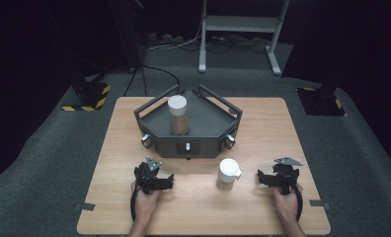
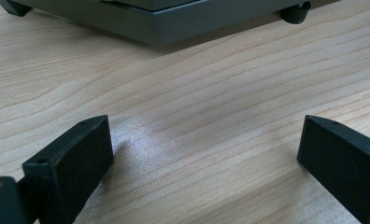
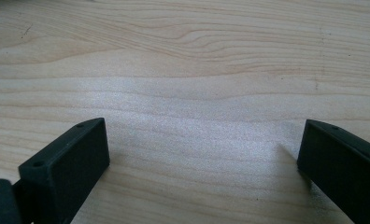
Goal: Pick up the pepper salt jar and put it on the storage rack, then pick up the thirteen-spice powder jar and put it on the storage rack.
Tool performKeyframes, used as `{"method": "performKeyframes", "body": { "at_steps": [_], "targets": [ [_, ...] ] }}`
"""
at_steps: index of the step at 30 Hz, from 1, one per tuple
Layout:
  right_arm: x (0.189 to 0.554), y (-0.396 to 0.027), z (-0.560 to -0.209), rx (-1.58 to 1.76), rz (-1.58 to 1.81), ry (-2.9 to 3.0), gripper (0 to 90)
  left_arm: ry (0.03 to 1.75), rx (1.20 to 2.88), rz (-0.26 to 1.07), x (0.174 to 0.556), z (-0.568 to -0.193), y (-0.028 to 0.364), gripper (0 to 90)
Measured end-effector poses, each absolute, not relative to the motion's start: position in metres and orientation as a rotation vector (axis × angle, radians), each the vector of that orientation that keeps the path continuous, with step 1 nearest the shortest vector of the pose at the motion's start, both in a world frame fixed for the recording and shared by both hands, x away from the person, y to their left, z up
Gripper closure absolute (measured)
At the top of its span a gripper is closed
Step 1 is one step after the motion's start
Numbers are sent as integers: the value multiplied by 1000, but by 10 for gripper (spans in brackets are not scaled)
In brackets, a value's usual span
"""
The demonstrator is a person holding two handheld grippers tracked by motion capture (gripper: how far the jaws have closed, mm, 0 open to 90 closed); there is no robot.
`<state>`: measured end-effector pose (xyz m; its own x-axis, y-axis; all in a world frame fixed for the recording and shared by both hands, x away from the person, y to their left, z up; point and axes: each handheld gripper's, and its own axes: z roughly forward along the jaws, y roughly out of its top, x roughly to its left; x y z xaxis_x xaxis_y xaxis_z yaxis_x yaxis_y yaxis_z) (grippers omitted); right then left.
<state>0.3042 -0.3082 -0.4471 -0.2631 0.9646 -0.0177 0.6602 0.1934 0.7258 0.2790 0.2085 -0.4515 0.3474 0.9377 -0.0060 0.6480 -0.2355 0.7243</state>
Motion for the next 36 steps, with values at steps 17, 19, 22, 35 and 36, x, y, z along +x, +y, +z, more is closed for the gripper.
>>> {"method": "performKeyframes", "body": {
  "at_steps": [17,19,22,35,36],
  "targets": [
    [305,-310,-447,1507,848,2007,11,1378,1979,584,279,-451,209,34],
    [305,-309,-447,1511,843,2005,6,1379,1976,584,279,-452,209,34],
    [305,-309,-447,1511,843,2004,6,1378,1978,584,279,-451,209,34],
    [298,-313,-447,1514,870,1994,38,1378,1979,585,279,-451,209,34],
    [297,-313,-447,1516,873,1993,39,1378,1978,585,279,-451,208,34]
  ]
}}
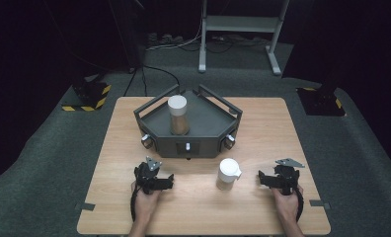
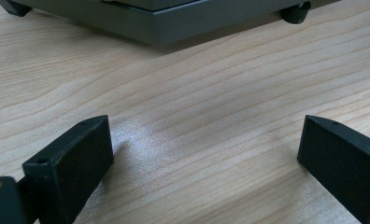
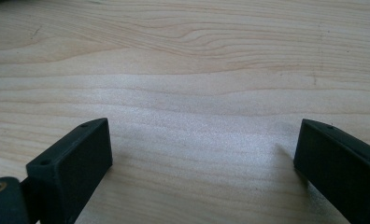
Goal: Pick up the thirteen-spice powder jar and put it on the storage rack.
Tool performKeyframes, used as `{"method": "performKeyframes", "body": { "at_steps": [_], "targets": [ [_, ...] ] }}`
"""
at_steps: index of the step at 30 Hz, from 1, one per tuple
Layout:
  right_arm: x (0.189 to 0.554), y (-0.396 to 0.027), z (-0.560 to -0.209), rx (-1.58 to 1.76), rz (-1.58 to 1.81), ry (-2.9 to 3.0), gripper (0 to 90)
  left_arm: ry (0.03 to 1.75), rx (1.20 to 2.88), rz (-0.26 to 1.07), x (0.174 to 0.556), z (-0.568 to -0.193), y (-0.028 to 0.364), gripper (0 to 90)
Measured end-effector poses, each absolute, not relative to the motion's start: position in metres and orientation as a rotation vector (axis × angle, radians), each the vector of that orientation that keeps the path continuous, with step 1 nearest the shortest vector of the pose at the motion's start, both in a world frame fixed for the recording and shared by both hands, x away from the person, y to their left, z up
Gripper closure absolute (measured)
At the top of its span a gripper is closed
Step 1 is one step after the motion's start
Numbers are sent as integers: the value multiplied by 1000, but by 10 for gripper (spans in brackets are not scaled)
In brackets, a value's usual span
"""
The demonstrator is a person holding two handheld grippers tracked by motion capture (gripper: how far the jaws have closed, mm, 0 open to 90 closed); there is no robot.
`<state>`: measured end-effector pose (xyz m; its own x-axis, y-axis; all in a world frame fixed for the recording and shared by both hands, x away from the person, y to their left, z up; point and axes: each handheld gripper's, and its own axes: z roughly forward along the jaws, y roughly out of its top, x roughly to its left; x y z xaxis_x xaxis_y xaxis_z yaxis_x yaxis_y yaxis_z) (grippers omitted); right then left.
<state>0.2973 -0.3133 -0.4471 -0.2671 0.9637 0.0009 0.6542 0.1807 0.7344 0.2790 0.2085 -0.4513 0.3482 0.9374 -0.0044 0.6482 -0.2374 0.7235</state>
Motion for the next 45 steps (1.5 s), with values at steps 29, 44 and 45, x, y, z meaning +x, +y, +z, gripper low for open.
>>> {"method": "performKeyframes", "body": {
  "at_steps": [29,44,45],
  "targets": [
    [276,-297,-438,1271,973,2217,48,1378,1979,585,279,-451,209,34],
    [270,-287,-438,1168,1041,2314,53,1378,1979,584,279,-451,209,34],
    [270,-286,-438,1158,1043,2321,53,1378,1979,585,279,-451,209,34]
  ]
}}
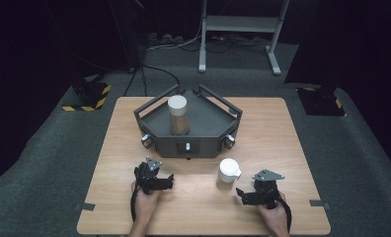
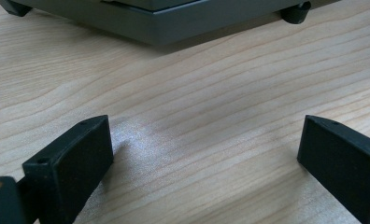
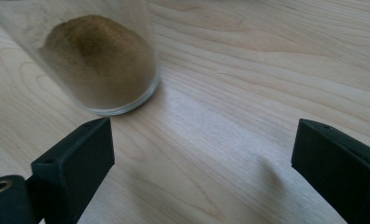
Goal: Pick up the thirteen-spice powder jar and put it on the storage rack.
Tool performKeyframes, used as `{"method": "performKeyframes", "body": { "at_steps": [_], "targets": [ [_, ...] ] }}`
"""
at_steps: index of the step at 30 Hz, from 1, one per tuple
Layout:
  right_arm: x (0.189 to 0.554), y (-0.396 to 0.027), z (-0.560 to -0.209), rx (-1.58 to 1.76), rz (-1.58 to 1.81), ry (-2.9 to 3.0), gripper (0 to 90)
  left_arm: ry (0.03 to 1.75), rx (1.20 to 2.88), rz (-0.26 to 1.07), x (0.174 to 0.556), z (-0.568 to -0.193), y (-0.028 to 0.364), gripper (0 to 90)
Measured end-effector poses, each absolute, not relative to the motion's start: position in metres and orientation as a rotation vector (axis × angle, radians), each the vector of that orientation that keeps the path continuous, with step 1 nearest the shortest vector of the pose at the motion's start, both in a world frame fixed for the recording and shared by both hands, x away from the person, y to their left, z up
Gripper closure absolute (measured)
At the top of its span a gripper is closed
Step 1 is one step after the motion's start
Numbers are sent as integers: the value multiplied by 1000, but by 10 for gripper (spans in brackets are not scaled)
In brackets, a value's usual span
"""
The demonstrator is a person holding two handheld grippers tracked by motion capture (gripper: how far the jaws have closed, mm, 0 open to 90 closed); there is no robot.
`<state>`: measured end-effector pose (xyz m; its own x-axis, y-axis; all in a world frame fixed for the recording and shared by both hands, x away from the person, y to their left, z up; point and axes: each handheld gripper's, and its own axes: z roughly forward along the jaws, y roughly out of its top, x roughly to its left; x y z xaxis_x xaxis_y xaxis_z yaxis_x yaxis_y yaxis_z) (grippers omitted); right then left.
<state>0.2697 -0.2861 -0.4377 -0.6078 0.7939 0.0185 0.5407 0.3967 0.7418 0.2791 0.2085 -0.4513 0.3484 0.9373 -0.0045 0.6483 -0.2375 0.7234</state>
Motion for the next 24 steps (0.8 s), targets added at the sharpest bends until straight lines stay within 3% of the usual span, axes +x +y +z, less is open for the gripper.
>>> {"method": "performKeyframes", "body": {
  "at_steps": [24],
  "targets": [
    [280,-267,-435,1073,1158,2385,59,1378,1978,585,279,-451,209,34]
  ]
}}
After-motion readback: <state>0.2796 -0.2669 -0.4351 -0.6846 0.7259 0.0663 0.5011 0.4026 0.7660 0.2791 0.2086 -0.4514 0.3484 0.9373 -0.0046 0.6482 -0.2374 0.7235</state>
